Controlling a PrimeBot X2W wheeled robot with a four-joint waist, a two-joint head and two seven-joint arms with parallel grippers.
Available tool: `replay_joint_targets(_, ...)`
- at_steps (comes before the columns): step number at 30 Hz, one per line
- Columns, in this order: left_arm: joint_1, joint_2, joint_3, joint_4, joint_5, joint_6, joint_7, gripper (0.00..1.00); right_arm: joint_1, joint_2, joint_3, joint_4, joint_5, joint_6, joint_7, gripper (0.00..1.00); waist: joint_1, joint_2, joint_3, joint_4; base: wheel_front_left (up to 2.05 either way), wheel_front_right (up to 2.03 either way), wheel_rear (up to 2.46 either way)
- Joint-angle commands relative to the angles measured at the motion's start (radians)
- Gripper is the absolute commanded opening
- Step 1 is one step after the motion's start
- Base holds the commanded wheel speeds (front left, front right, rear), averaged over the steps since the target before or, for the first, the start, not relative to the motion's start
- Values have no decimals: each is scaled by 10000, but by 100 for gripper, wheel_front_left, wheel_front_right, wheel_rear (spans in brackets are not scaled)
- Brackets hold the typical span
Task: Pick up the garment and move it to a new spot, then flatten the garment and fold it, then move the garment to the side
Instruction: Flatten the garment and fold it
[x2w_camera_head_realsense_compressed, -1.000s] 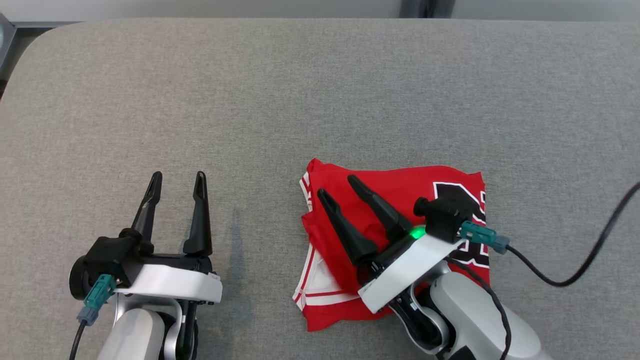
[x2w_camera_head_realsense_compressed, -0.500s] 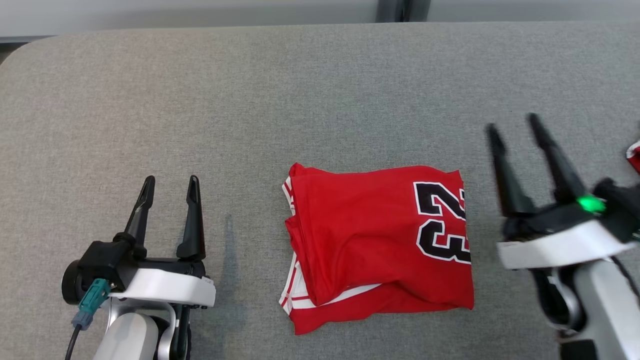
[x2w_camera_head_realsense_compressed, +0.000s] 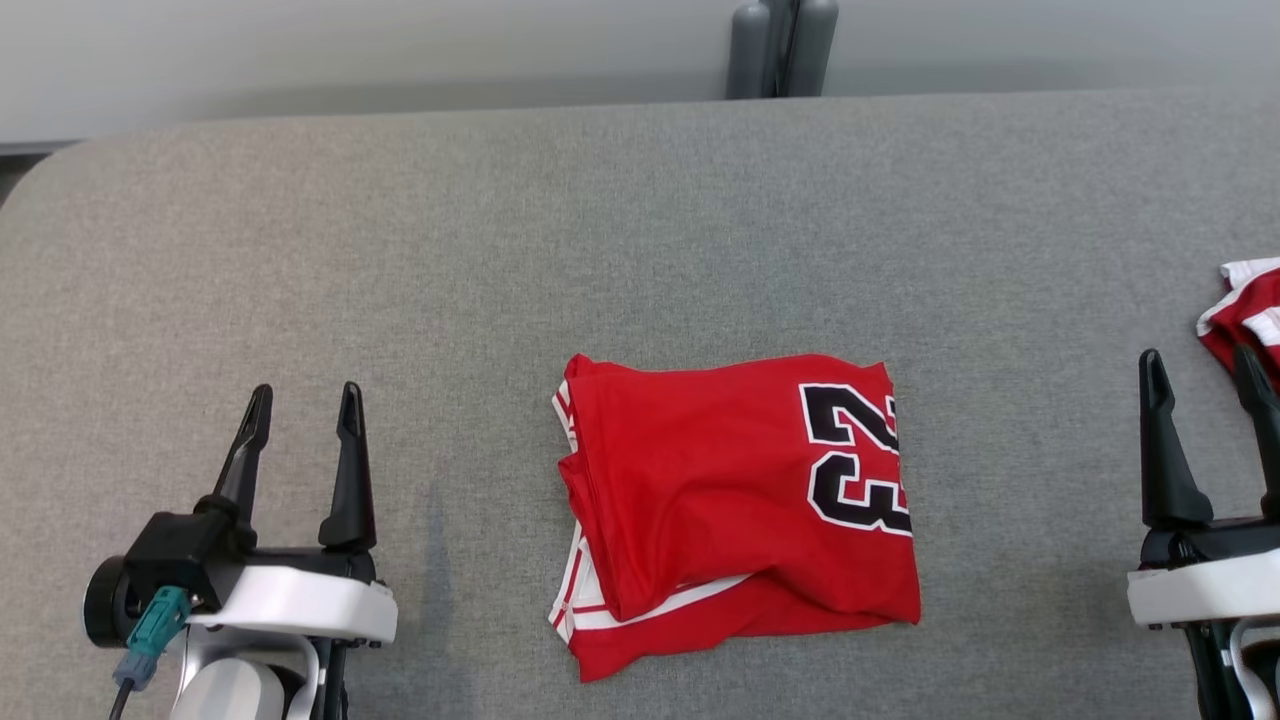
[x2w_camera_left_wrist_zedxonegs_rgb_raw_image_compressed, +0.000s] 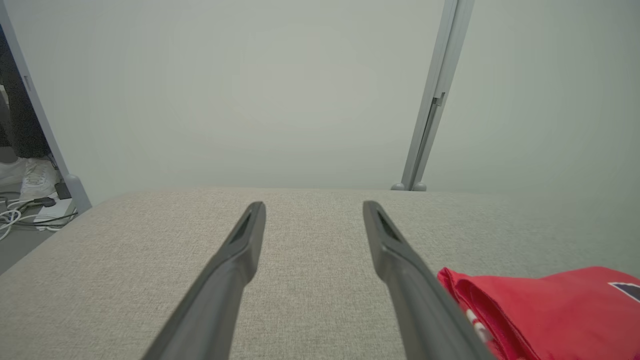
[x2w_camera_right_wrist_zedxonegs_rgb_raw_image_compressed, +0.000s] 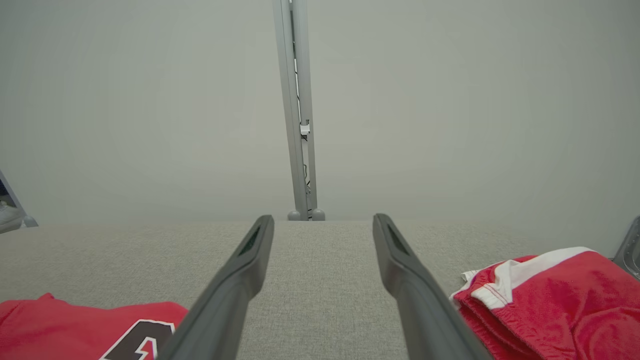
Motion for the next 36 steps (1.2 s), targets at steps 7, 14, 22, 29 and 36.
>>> replay_joint_targets(7,626,307,3,-163,76,140,247,100,629,103,6,-102,66,5,300,100,0,0,-793,-56,0,0,0)
replay_joint_targets(14,1260,471,-34,-369,-37,207,562,100,1179,162,154,-103,100,5,518,100,0,0,-1380,-24,0,0,0)
replay_joint_targets(22,1898,603,-112,-561,-132,268,812,100,1804,257,124,-238,16,5,705,100,0,0,-1980,7,0,0,0)
replay_joint_targets(29,2244,669,-184,-677,-193,325,947,100,2195,283,46,-576,-107,5,1005,100,0,0,-2233,15,0,0,0)
replay_joint_targets(36,2236,699,-246,-648,-248,327,982,100,2265,287,-11,-757,-109,5,1126,100,0,0,-2242,-18,0,0,0)
